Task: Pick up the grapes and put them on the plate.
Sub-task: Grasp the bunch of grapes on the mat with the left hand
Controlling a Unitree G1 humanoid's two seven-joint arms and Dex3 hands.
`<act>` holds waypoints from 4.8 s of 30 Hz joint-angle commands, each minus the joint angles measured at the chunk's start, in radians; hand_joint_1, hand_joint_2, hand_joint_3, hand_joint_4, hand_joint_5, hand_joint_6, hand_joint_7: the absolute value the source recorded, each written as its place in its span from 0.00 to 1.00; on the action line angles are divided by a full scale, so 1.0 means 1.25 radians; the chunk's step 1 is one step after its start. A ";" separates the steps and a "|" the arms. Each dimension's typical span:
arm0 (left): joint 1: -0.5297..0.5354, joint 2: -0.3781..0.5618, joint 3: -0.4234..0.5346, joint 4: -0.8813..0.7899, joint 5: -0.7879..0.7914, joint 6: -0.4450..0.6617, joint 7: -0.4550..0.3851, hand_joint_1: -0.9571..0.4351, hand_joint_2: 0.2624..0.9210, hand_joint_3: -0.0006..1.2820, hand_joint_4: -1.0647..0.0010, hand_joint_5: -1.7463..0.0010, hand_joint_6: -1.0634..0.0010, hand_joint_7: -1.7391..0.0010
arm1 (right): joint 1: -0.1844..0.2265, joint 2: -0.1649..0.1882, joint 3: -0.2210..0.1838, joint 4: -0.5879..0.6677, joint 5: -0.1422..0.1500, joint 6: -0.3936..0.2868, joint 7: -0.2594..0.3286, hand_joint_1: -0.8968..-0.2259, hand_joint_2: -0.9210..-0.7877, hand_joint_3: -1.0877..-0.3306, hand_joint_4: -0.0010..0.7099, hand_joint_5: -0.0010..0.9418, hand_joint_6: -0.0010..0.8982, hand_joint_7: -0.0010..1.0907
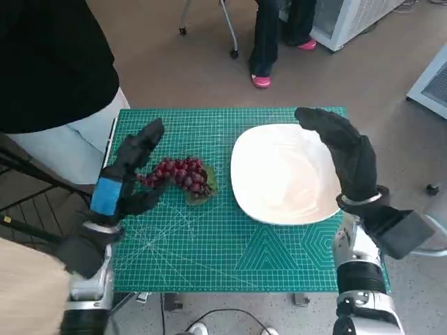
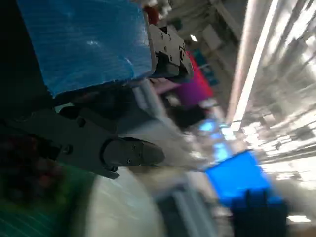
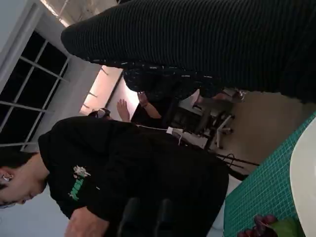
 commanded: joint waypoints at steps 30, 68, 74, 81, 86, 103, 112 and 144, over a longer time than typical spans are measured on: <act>-0.273 0.094 -0.324 0.071 0.505 0.590 -0.076 0.38 0.82 0.00 0.96 1.00 0.80 1.00 | 0.002 -0.007 0.000 0.014 -0.004 0.004 0.006 0.61 0.00 0.75 0.47 0.00 0.35 0.00; -0.512 -0.004 -0.453 0.665 0.445 0.445 0.042 0.41 0.81 0.00 0.95 1.00 0.78 0.99 | 0.010 -0.013 -0.001 0.007 -0.008 0.005 -0.003 0.61 0.00 0.76 0.47 0.00 0.35 0.00; -0.538 -0.014 -0.467 0.746 0.439 0.420 0.063 0.41 0.81 0.00 0.94 1.00 0.77 0.99 | 0.012 -0.012 0.001 0.003 -0.010 0.006 -0.006 0.61 0.00 0.76 0.48 0.00 0.36 0.00; -0.555 -0.022 -0.478 0.790 0.436 0.417 0.070 0.42 0.81 0.00 0.93 1.00 0.76 0.99 | 0.014 -0.013 0.003 -0.002 -0.012 0.007 -0.011 0.61 0.00 0.76 0.48 0.00 0.35 0.00; -0.564 -0.027 -0.481 0.816 0.432 0.421 0.068 0.42 0.81 0.00 0.93 1.00 0.76 0.99 | 0.015 -0.013 0.003 -0.002 -0.012 0.008 -0.011 0.62 0.00 0.76 0.48 0.00 0.35 0.00; -0.574 -0.031 -0.489 0.877 0.411 0.413 0.088 0.46 0.82 0.00 0.74 0.97 0.62 0.97 | 0.016 -0.014 0.003 -0.001 -0.012 0.010 -0.011 0.61 0.00 0.76 0.48 0.00 0.35 0.00; -0.567 -0.029 -0.503 0.884 0.420 0.398 0.137 0.72 0.90 0.04 0.45 0.60 0.36 0.88 | 0.015 -0.014 0.005 -0.003 -0.012 0.012 -0.011 0.60 0.00 0.76 0.48 0.00 0.35 0.00; -0.570 -0.011 -0.525 0.886 0.418 0.389 0.156 0.69 1.00 0.09 0.44 0.28 0.42 0.32 | 0.003 -0.013 0.007 0.006 -0.011 0.010 -0.005 0.62 0.00 0.75 0.48 0.00 0.35 0.00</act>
